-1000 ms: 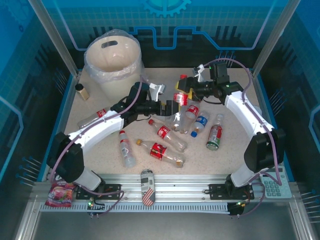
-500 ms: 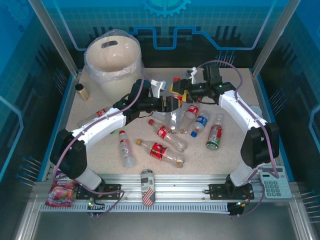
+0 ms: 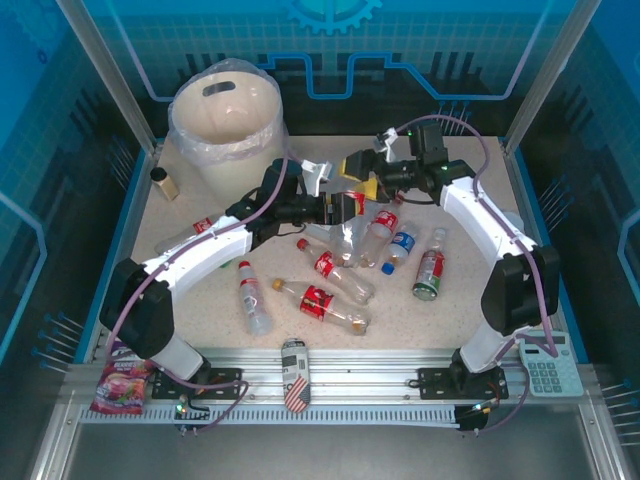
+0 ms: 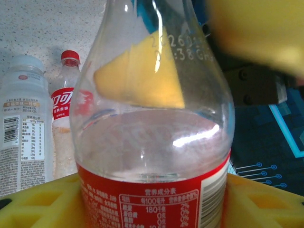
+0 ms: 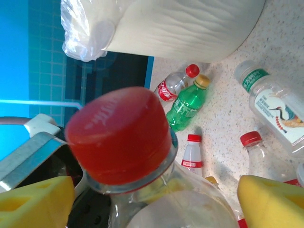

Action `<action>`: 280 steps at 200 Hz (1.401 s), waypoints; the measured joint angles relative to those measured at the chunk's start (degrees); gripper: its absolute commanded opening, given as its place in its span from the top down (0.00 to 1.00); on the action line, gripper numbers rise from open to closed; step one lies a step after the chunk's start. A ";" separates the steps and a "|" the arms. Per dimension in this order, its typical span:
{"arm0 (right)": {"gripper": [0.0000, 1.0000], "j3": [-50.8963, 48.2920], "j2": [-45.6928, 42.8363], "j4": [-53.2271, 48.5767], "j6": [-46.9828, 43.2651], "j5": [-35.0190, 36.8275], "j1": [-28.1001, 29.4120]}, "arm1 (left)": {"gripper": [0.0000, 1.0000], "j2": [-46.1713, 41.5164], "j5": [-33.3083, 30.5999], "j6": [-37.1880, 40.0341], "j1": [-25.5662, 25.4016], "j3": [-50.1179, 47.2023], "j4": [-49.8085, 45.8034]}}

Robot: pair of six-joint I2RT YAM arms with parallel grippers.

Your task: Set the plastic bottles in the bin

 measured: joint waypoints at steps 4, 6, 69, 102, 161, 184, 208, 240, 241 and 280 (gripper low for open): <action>0.05 0.13 -0.02 0.00 -0.31 0.00 -0.33 | 0.38 0.00 0.00 -0.02 0.07 0.00 0.00; 0.04 0.22 -0.04 -0.07 -0.26 0.00 -0.59 | 0.38 0.00 0.00 0.00 0.09 0.00 -0.02; 0.03 0.70 -4.72 -4.42 -3.39 2.05 -9.18 | 0.41 0.68 0.28 3.34 6.64 11.15 -7.23; 0.04 0.26 -8.22 -8.85 -7.78 5.49 -10.75 | 0.47 2.82 0.17 6.49 13.51 26.45 -10.62; 0.03 -6.47 -10.93 -12.81 -12.00 9.40 -10.91 | 0.71 8.11 -4.48 10.25 24.65 42.56 -9.16; 0.03 -7.34 -11.28 -13.94 -13.20 10.49 -11.13 | 0.75 9.51 -8.61 10.54 27.67 42.88 -7.78; 0.03 -7.65 -12.00 -14.71 -14.25 11.13 -11.47 | 0.75 11.41 -13.60 12.39 30.38 43.74 -8.87; 0.03 -7.87 -12.98 -15.52 -15.56 11.89 -11.78 | 0.75 15.06 -18.69 17.07 32.24 46.31 -12.24; 0.03 -7.89 -13.00 -15.54 -15.61 11.91 -11.78 | 0.75 15.21 -18.84 17.27 32.26 46.40 -12.37; 0.03 -8.98 -14.05 -16.48 -16.72 12.96 -12.35 | 0.74 19.54 -21.42 22.43 32.26 47.43 -17.29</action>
